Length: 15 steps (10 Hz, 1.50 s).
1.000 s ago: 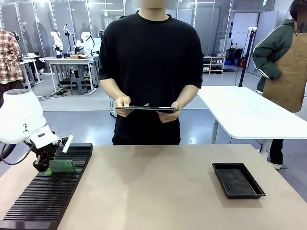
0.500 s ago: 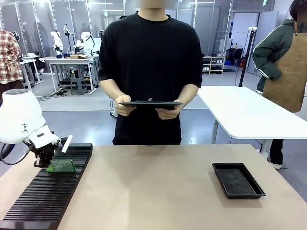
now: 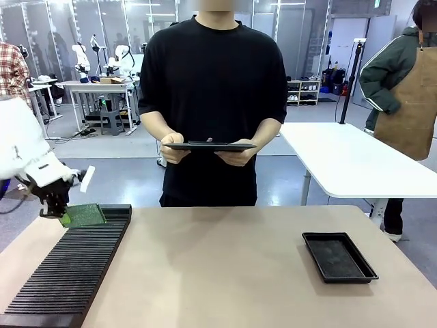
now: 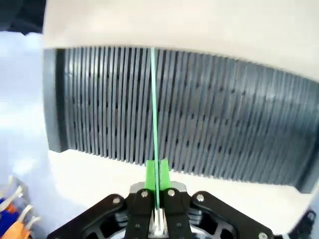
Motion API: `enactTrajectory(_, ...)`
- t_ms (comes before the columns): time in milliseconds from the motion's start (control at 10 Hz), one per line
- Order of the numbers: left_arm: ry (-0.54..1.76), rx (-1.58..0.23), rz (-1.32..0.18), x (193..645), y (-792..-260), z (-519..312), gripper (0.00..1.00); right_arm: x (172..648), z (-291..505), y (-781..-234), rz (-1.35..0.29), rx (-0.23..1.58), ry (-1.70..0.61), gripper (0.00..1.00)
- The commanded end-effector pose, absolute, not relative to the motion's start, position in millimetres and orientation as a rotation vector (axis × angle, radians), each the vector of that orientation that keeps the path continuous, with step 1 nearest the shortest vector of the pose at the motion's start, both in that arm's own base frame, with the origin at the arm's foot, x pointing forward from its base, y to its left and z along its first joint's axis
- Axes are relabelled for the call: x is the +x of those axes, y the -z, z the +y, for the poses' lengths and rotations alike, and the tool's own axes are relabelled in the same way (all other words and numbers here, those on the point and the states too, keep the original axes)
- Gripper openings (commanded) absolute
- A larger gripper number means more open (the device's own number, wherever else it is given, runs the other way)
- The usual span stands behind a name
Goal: Inspect the PCB.
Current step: Pick up the Blank PCB and present it to the human.
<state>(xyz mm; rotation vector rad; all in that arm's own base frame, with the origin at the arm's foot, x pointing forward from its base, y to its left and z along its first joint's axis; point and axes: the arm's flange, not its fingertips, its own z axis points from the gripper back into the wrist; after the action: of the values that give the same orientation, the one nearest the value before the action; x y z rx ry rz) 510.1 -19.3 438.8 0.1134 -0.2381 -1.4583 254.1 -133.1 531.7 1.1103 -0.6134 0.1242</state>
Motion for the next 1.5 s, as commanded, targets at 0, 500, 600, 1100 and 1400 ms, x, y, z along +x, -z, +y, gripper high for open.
enactTrajectory(0,1.383,-0.141,-0.35,494,-467,-9,0.0,255,-134,-532,-0.63,1.116,-0.144,1.0)
enactTrajectory(500,0.798,-0.732,-0.536,507,-434,-3,0.0,255,-134,-532,-0.63,1.116,-0.144,1.0)
enactTrajectory(600,0.769,-0.731,-0.557,508,-428,-3,0.0,255,-134,-532,-0.63,1.116,-0.144,1.0)
enactTrajectory(1100,0.939,-0.665,-0.469,497,-434,0,0.0,255,-134,-532,-0.63,1.116,-0.144,1.0)
enactTrajectory(1400,0.678,-1.12,-0.365,523,-421,-2,0.03,255,-134,-532,-0.63,1.116,-0.144,1.0)
